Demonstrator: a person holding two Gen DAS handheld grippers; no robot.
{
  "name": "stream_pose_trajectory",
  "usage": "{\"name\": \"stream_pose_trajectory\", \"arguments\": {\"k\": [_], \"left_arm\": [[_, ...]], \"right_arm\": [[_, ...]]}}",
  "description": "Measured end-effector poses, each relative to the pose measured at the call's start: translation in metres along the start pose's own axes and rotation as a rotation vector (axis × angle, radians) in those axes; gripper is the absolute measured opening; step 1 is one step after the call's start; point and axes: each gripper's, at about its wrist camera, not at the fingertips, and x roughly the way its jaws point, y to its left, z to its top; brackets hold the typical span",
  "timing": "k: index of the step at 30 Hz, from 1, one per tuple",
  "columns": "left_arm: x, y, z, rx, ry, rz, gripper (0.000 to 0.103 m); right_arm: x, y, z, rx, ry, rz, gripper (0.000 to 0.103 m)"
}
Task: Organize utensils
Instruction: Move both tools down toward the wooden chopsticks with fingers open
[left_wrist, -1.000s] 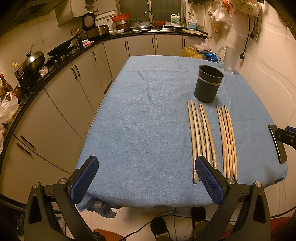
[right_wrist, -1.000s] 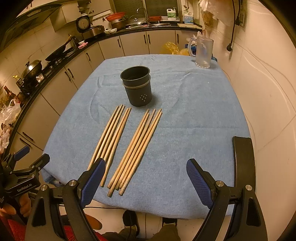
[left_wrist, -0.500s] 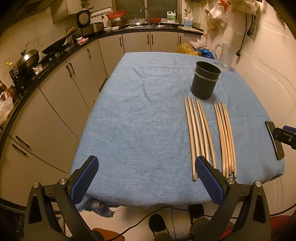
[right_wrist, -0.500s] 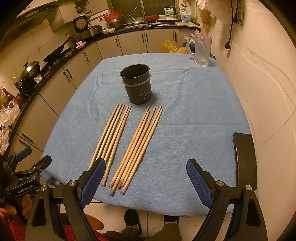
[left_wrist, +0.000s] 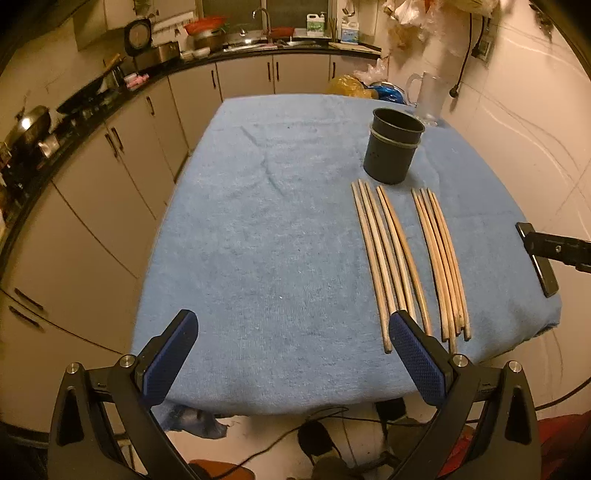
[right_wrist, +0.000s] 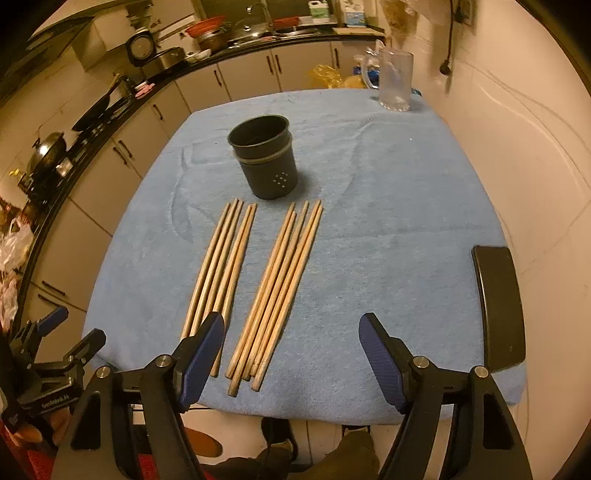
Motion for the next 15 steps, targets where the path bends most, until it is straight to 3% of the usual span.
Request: {"name": "stream_pose_trajectory", "arguments": {"k": [6, 9, 13, 15], "left_arm": [[0.018, 0.004, 0.010, -0.001, 0.045, -0.054, 0.084], [0.031, 0.007, 0.018, -0.051, 0.095, -0.095, 0.074], [0.043, 0.001, 0.027, -0.049, 0.090, -0.116, 0.072], [0.052, -0.002, 0.031, -0.058, 0.119, -0.112, 0.063]], "right_arm": [[0.002, -0.006, 0.002, 0.057, 0.030, -0.004, 0.065], [0.011, -0.012, 0.008, 0.118, 0.088, 0.004, 0.054], [0.028, -0.016, 0.020, 0.132, 0.117, 0.018, 0.052], [0.044, -0.021, 0.027, 0.162, 0.151, 0.043, 0.042]]}}
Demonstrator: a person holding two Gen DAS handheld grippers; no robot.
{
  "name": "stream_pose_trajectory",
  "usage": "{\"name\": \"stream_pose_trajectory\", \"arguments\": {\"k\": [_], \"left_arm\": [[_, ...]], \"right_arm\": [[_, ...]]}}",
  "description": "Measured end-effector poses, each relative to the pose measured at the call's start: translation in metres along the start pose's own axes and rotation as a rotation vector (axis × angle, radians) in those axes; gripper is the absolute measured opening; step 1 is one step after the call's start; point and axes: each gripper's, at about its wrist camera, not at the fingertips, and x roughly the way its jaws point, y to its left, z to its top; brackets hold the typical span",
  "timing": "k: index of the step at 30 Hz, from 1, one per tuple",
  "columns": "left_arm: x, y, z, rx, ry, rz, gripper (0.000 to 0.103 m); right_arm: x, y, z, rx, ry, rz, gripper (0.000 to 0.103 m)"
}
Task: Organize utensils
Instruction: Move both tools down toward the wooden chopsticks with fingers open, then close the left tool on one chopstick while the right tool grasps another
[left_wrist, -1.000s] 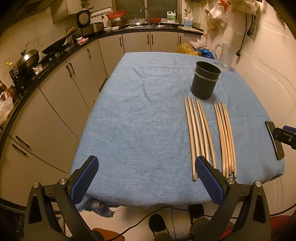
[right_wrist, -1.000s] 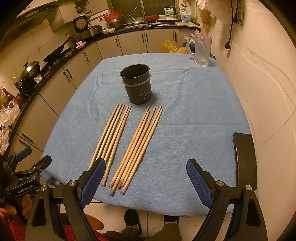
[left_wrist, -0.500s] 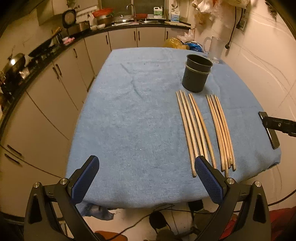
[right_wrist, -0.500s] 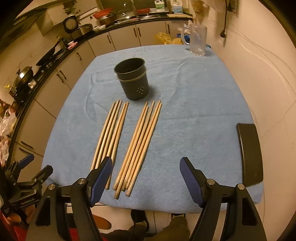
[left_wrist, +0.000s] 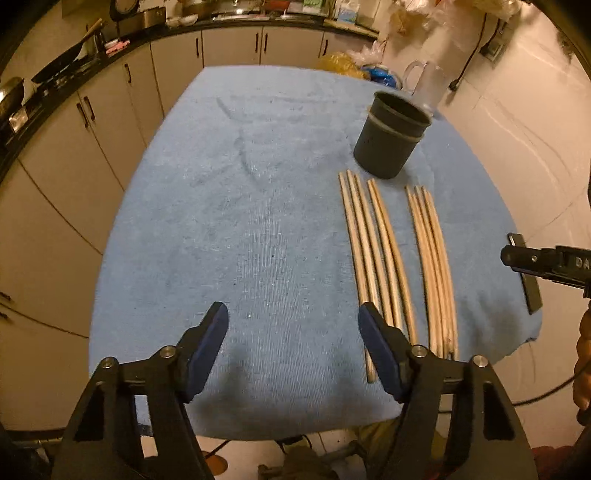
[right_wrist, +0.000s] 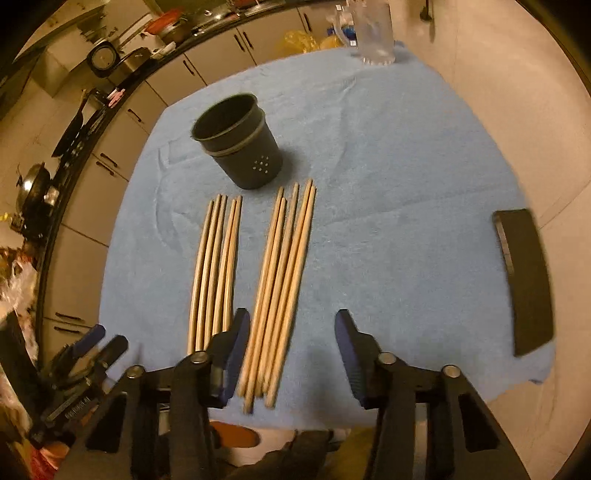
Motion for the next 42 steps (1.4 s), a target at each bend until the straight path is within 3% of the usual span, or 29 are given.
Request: {"name": "stream_pose_trajectory", "arguments": {"k": [2, 6, 8, 15, 22, 29, 39, 42], "left_arm": [[0.007, 0.000, 0.007, -0.032, 0.044, -0.032, 0.055], [0.018, -0.005, 0.020, -0.026, 0.055, -0.037, 0.053], [0.030, -0.008, 0.028, -0.030, 0.086, -0.047, 0.042], [0.064, -0.012, 0.057, -0.069, 0.155, -0.126, 0.026], [0.087, -0.011, 0.074, -0.075, 0.196, -0.150, 0.022], [0.104, -0.034, 0.081, 0.030, 0.203, -0.155, 0.020], [0.118, -0.053, 0.091, 0.112, 0.156, -0.091, 0.019], [0.120, -0.057, 0.095, 0.134, 0.152, -0.070, 0.019]], "right_arm": [[0.015, -0.007, 0.012, 0.035, 0.043, 0.018, 0.034], [0.041, -0.017, 0.042, 0.070, 0.084, 0.035, 0.032], [0.053, -0.019, 0.053, 0.085, 0.110, 0.044, 0.022], [0.085, -0.023, 0.085, 0.092, 0.144, 0.042, 0.021], [0.103, -0.027, 0.094, 0.101, 0.173, 0.025, 0.019], [0.110, -0.028, 0.100, 0.114, 0.180, 0.022, 0.019], [0.112, -0.027, 0.102, 0.085, 0.179, -0.004, 0.019], [0.115, -0.015, 0.103, 0.039, 0.172, -0.053, 0.019]]}}
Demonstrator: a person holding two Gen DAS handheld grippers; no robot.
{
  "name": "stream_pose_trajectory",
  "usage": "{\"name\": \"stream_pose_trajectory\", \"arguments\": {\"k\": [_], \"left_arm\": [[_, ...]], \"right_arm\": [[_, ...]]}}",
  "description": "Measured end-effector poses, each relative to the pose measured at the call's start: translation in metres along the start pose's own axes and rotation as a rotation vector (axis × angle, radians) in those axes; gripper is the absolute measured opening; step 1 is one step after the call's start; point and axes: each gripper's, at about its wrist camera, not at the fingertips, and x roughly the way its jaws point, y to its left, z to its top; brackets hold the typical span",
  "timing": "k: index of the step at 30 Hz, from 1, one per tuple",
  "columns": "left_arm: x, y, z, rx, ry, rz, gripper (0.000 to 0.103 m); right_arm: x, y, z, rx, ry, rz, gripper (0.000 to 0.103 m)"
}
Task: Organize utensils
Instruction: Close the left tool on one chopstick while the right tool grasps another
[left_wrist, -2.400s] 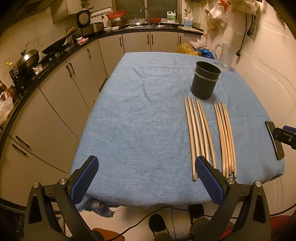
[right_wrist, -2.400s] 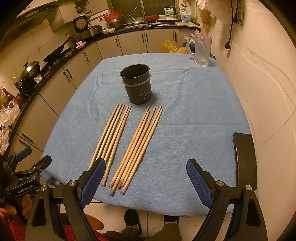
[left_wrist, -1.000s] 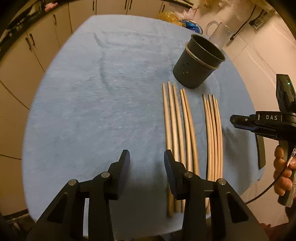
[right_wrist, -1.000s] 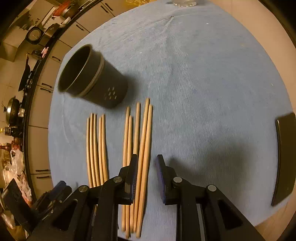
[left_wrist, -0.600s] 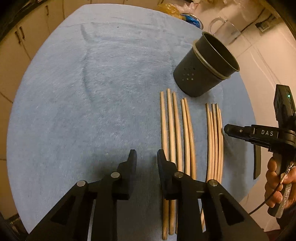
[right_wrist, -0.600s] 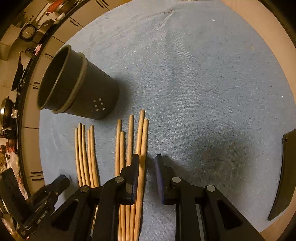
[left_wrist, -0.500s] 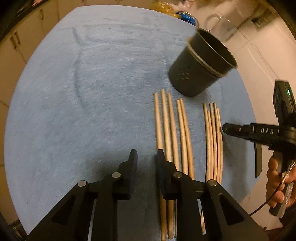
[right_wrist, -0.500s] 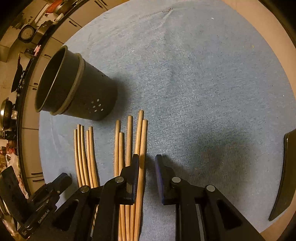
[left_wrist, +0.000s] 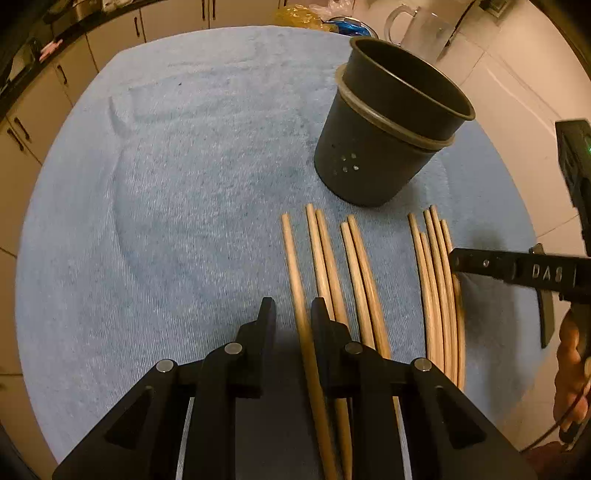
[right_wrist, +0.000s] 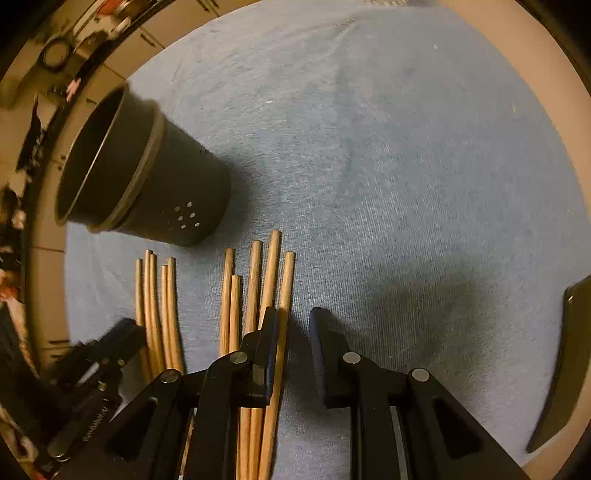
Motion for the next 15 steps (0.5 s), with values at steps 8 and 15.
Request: {"name": "stream_pose_trajectory", "arguments": {"k": [8, 15], "left_arm": [[0.003, -0.012, 0.011, 0.010, -0.018, 0.073, 0.006], [-0.022, -0.002, -0.006, -0.057, -0.150, -0.004, 0.006]], "right_arm": [[0.006, 0.032, -0.009, -0.138, -0.030, -0.145, 0.008], [-0.016, 0.002, -0.011, -0.030, -0.093, 0.027, 0.006]]}}
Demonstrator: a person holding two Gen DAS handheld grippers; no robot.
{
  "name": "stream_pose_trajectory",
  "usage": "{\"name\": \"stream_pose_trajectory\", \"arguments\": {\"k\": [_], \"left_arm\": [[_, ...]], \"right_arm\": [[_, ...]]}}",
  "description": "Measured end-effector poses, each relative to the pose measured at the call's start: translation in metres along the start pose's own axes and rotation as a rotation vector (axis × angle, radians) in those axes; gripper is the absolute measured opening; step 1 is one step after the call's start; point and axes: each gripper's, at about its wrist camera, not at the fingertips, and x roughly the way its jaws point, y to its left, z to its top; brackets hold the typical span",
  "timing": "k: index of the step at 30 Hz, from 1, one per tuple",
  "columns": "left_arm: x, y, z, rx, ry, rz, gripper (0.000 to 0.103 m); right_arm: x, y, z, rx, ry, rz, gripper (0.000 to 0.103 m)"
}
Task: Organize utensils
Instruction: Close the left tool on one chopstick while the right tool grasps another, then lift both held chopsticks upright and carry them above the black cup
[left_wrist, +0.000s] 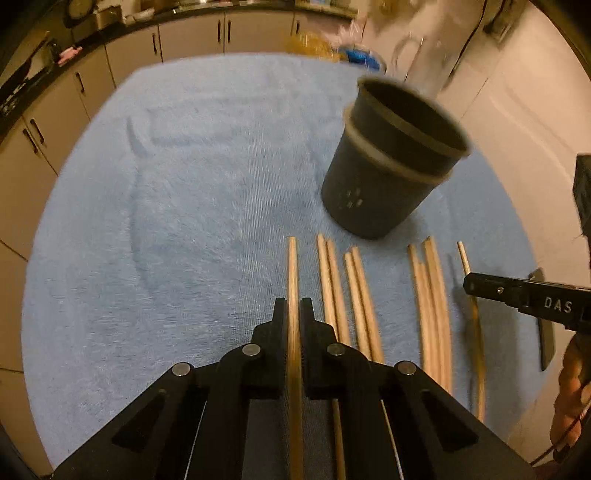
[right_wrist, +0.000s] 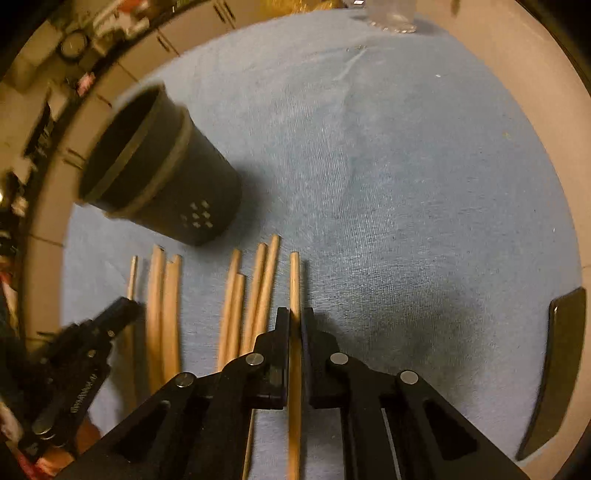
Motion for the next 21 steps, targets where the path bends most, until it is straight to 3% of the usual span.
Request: {"name": "stream_pose_trajectory", "arguments": {"k": [10, 15, 21], "left_arm": [[-0.093, 0.005, -0.007, -0.002, -0.218, -0.030, 0.006], [-0.125, -0.002, -0.005, 0.030, -0.271, -0.032, 0.006], [-0.141, -0.001, -0.006, 0.026, -0.305, -0.047, 0.006]], "right_arm": [[-0.077, 0.003, -0.015, -0.049, -0.245, 0.086, 0.006], [-0.111, 0.015, -0.025, -0.084, -0.358, 0.094, 0.006], [-0.132, 0.016, -0.031, -0.079, -0.414, 0.107, 0.006]]}}
